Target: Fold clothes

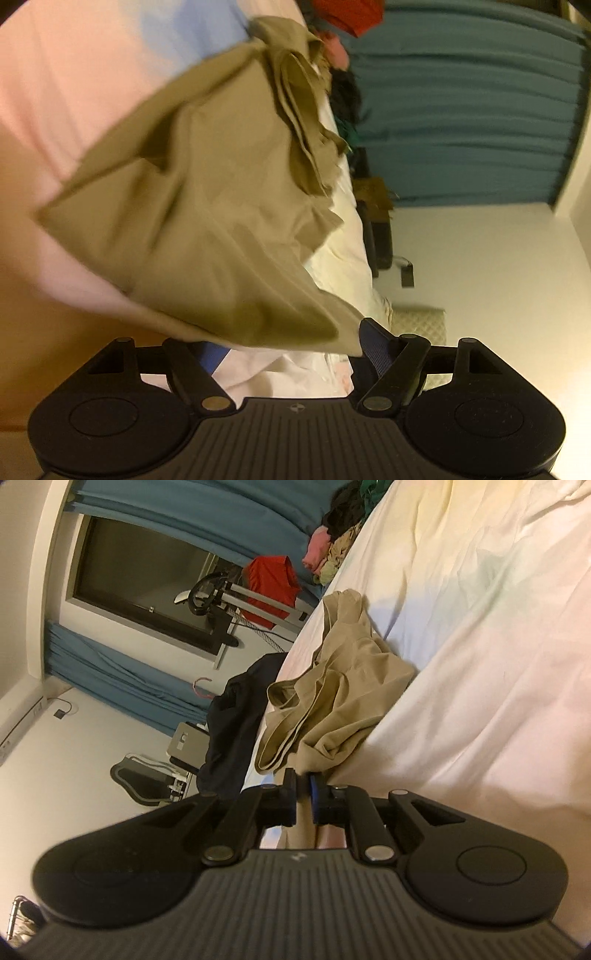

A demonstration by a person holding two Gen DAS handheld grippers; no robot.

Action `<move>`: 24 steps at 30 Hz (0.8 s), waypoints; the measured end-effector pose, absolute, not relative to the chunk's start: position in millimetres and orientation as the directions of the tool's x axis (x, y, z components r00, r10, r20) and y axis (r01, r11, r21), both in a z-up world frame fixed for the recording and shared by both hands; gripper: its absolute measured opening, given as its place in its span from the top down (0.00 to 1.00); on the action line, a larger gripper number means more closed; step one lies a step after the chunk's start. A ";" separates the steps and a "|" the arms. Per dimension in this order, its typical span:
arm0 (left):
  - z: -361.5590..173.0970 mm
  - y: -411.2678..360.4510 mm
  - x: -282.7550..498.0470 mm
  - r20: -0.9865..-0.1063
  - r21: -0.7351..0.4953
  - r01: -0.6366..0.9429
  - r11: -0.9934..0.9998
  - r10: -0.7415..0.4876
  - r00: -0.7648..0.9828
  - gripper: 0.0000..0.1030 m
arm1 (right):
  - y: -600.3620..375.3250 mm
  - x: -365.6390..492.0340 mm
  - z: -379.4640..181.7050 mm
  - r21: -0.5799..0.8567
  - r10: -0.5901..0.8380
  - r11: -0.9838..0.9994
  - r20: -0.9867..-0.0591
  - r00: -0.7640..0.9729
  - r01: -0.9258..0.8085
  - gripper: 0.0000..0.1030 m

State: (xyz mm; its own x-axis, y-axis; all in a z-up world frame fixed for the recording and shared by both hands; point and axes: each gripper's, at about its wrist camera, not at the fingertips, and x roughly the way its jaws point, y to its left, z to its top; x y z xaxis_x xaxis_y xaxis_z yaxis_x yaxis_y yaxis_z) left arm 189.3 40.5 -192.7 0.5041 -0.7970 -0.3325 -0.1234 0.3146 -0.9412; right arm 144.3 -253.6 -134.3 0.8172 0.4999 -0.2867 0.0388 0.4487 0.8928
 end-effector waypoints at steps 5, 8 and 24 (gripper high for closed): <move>-186.0 34.1 194.7 -0.323 -0.942 -0.093 0.323 -0.795 0.514 0.26 | -257.4 148.4 -141.8 0.894 0.494 0.441 -0.314 0.811 0.078 0.88; -187.4 31.1 197.6 -0.334 -0.938 -0.097 0.333 -0.792 0.510 0.26 | -263.4 150.3 -151.7 0.913 0.513 0.392 -0.318 0.797 0.112 0.87; -184.7 25.3 193.9 -0.292 -0.946 -0.005 0.325 -0.843 0.451 0.26 | -265.0 153.1 -140.2 0.940 0.543 0.341 -0.220 0.810 0.026 0.95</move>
